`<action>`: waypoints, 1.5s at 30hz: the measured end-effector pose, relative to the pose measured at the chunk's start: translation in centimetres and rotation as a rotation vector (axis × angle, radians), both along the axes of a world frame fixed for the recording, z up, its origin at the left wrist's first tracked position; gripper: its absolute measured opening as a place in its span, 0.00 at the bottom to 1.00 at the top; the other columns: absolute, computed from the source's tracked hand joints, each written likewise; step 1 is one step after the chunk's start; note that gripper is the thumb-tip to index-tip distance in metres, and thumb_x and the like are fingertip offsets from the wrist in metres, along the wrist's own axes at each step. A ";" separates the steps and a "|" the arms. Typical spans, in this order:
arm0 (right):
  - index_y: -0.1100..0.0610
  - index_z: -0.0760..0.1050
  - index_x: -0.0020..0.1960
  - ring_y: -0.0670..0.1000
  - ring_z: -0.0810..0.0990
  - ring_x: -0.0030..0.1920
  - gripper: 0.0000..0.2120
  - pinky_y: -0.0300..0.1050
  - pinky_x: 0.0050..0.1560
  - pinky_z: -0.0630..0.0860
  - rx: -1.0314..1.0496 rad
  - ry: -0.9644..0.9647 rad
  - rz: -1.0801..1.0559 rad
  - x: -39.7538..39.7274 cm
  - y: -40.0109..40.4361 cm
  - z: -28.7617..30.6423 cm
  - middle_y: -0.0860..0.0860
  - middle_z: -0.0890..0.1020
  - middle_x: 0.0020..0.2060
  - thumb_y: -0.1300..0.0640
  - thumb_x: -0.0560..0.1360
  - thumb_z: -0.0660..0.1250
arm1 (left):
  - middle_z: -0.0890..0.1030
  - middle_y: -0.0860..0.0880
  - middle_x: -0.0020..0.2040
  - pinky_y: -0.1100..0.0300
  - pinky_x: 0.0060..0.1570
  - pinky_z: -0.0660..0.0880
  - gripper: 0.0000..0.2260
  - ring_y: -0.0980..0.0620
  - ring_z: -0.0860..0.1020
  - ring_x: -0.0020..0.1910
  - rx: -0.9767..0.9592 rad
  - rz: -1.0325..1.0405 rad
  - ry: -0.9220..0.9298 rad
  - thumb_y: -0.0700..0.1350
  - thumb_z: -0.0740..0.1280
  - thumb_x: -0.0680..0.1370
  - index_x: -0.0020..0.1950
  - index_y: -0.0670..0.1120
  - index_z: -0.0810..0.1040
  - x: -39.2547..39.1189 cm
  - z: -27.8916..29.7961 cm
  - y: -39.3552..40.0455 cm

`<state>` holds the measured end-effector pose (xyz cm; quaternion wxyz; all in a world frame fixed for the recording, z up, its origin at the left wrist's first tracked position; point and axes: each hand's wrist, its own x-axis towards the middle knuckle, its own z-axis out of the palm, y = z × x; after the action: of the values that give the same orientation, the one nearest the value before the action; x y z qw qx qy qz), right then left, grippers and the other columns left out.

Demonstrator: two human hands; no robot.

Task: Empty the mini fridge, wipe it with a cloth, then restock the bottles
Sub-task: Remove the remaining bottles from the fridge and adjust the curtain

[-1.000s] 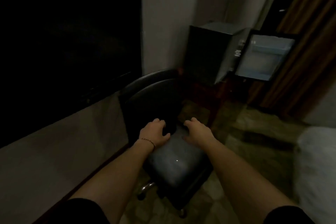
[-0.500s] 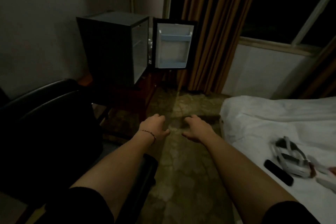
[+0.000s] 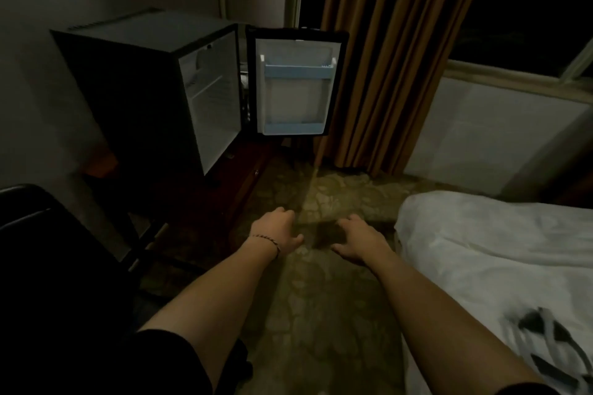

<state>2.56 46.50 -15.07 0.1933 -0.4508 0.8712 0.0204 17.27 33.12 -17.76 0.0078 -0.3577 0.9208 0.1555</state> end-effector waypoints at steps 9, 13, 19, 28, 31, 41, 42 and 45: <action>0.51 0.66 0.74 0.57 0.72 0.66 0.29 0.52 0.63 0.73 -0.018 0.001 0.074 -21.8 -9.9 0.3 0.53 0.68 0.68 0.45 0.77 0.68 | 0.73 0.51 0.55 0.51 0.50 0.77 0.19 0.50 0.75 0.50 0.048 0.056 0.019 0.61 0.66 0.75 0.60 0.51 0.73 -20.7 1.0 -8.9; 0.51 0.66 0.74 0.58 0.71 0.68 0.29 0.52 0.65 0.72 -0.029 0.007 0.057 -30.7 -14.0 0.6 0.54 0.67 0.70 0.43 0.76 0.68 | 0.73 0.51 0.56 0.53 0.50 0.76 0.20 0.50 0.75 0.52 0.076 0.067 0.012 0.61 0.66 0.75 0.62 0.51 0.72 -29.4 1.5 -12.3; 0.52 0.66 0.74 0.57 0.71 0.67 0.30 0.52 0.66 0.72 -0.029 -0.009 0.067 -42.2 -20.3 -0.3 0.53 0.67 0.68 0.44 0.76 0.69 | 0.73 0.49 0.59 0.49 0.55 0.77 0.25 0.48 0.75 0.55 0.098 0.066 -0.008 0.62 0.66 0.74 0.67 0.51 0.70 -41.6 0.6 -19.1; 0.50 0.69 0.70 0.57 0.75 0.64 0.27 0.53 0.61 0.75 -0.009 0.039 0.098 -61.8 -34.7 0.0 0.53 0.69 0.64 0.42 0.75 0.69 | 0.75 0.47 0.58 0.47 0.54 0.77 0.22 0.44 0.76 0.55 0.130 0.024 0.048 0.61 0.67 0.75 0.63 0.49 0.72 -62.3 -1.1 -32.8; 0.51 0.67 0.72 0.58 0.75 0.64 0.29 0.54 0.61 0.76 -0.034 0.045 0.098 -67.7 -39.7 0.9 0.53 0.69 0.65 0.43 0.75 0.70 | 0.76 0.47 0.54 0.48 0.50 0.78 0.19 0.44 0.78 0.51 0.155 0.063 0.070 0.61 0.66 0.75 0.58 0.49 0.72 -68.7 -0.8 -37.6; 0.51 0.64 0.75 0.56 0.73 0.64 0.30 0.50 0.60 0.76 -0.003 0.030 0.306 -83.1 -57.0 -0.3 0.53 0.67 0.68 0.43 0.77 0.68 | 0.74 0.48 0.58 0.45 0.54 0.77 0.20 0.45 0.76 0.54 0.188 0.285 0.051 0.59 0.68 0.73 0.61 0.51 0.72 -81.2 -2.6 -51.9; 0.51 0.64 0.75 0.56 0.73 0.64 0.30 0.50 0.60 0.76 -0.004 0.024 0.342 -84.2 -59.2 -0.6 0.52 0.67 0.68 0.44 0.77 0.68 | 0.74 0.48 0.58 0.45 0.54 0.77 0.20 0.45 0.76 0.54 0.198 0.321 0.041 0.59 0.68 0.73 0.60 0.52 0.72 -81.9 -2.8 -53.7; 0.51 0.65 0.74 0.55 0.74 0.62 0.29 0.49 0.59 0.76 -0.011 0.012 0.463 -87.0 -66.0 -0.4 0.52 0.68 0.66 0.44 0.77 0.68 | 0.73 0.47 0.59 0.45 0.55 0.76 0.21 0.44 0.75 0.57 0.228 0.460 0.032 0.59 0.68 0.74 0.63 0.50 0.71 -83.7 -2.2 -58.9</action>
<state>-84.42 -19.51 -15.52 0.1760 -0.6394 0.7459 0.0619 -66.42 -25.78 -19.94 -0.0019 -0.5520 0.7917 0.2616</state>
